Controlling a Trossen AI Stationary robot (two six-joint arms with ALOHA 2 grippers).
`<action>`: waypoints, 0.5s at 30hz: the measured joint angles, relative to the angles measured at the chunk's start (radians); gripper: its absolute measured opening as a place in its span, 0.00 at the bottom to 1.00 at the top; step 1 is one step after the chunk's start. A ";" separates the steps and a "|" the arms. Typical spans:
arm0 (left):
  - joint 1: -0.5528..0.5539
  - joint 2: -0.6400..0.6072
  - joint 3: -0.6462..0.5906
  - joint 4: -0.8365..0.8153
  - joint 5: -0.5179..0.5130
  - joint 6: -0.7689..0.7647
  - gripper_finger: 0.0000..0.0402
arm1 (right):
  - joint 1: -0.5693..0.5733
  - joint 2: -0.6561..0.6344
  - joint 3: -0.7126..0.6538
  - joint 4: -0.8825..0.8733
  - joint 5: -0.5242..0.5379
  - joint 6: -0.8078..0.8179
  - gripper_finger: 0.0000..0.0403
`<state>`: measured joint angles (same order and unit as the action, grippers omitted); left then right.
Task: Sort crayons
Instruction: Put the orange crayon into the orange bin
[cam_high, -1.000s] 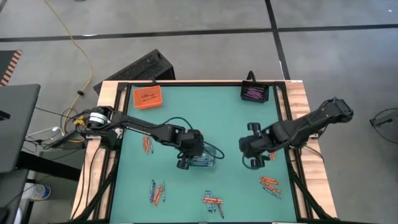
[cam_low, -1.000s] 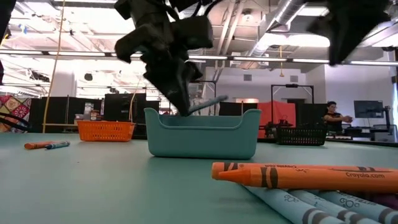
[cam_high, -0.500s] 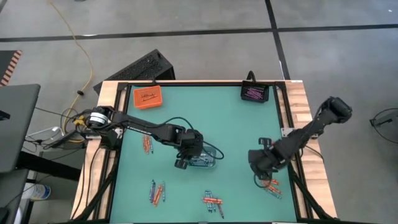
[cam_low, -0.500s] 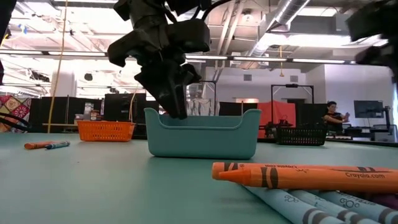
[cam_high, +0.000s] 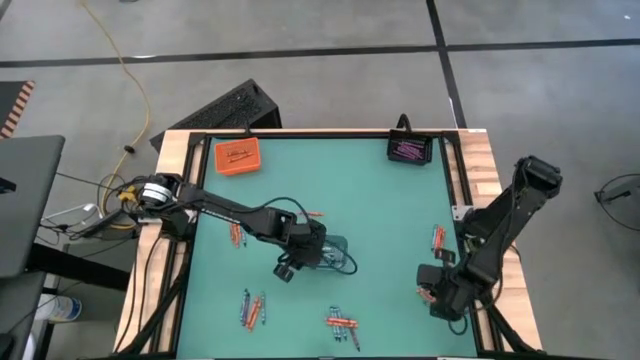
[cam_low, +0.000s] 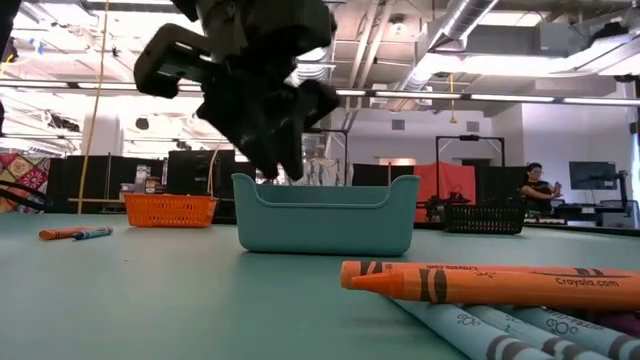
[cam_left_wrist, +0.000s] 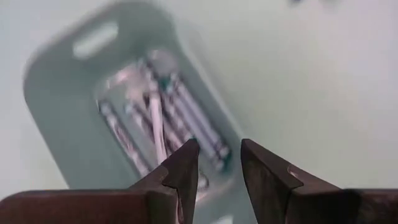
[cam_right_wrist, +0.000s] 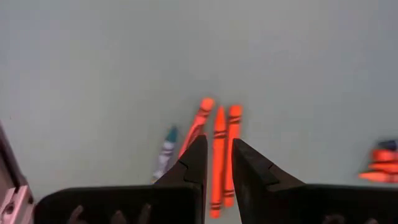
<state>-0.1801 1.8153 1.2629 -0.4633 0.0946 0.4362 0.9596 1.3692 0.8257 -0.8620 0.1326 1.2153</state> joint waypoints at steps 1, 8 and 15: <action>-0.010 -0.002 0.000 0.016 -0.005 0.018 0.27 | 0.011 0.015 0.001 -0.001 0.000 0.018 0.17; -0.062 -0.015 0.000 0.117 -0.050 0.128 0.27 | 0.057 0.114 0.001 -0.009 -0.022 0.098 0.17; -0.066 -0.031 0.000 0.146 -0.054 0.154 0.27 | 0.080 0.158 0.001 -0.030 -0.037 0.121 0.17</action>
<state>-0.2466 1.7846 1.2633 -0.3177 0.0408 0.5897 1.0393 1.5274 0.8268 -0.8922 0.0951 1.3361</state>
